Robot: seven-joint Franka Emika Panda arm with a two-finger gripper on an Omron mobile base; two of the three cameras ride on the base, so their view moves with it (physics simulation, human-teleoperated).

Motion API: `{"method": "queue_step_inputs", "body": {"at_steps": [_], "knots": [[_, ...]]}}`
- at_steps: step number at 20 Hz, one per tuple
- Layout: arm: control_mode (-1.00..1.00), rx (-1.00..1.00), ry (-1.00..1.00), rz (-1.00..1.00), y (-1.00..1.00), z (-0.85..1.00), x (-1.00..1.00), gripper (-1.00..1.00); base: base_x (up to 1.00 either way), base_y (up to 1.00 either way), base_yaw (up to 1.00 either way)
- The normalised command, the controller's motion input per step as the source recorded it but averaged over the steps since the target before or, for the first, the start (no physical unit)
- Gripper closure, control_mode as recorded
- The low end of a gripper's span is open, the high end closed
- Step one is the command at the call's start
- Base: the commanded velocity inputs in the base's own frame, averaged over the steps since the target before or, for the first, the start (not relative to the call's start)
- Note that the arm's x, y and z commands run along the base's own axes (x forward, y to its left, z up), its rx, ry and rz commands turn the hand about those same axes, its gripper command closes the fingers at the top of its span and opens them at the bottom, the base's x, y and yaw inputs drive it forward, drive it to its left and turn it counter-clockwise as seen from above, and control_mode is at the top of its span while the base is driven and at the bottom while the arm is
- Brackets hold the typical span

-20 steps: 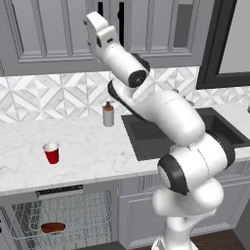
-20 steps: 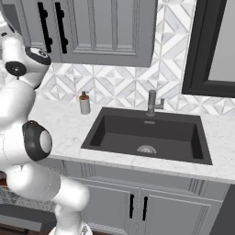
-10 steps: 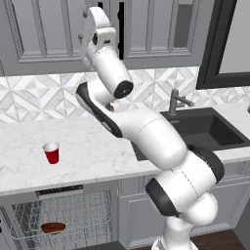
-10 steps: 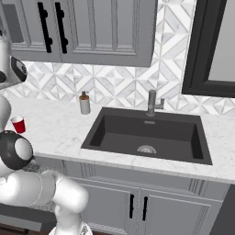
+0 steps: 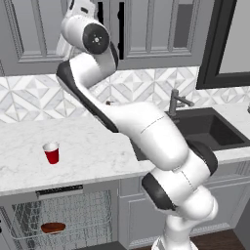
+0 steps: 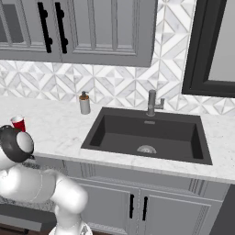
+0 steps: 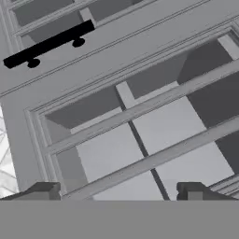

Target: Pick up the cup and bowl from the counter, place them in the dishwasher, and close the dishwasher door.

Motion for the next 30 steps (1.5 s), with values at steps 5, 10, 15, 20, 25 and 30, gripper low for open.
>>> {"method": "queue_step_inputs", "body": {"at_steps": [5, 10, 15, 20, 25, 30], "knots": [[-1.00, 0.20, 0.70, 0.03, 0.00, -0.28, -0.60, -1.00, 0.00, 0.00, 0.00], [-1.00, 0.39, 0.27, 0.01, -0.02, -0.98, -0.15, -1.00, 0.00, 0.00, 0.00], [-1.00, 0.44, 0.19, 0.00, -0.05, -1.00, 0.15, -1.00, 0.00, 0.00, 0.00], [-1.00, 0.48, 0.00, 0.00, 0.05, -1.00, 0.62, -1.00, 0.00, 0.00, 0.00], [-1.00, 0.38, 0.04, 0.00, 0.09, -1.00, 0.33, -1.00, 0.00, 0.00, 0.00], [-1.00, -0.11, 0.26, -0.05, 0.17, -0.33, 0.24, -1.00, 0.00, 0.00, 0.00]]}}
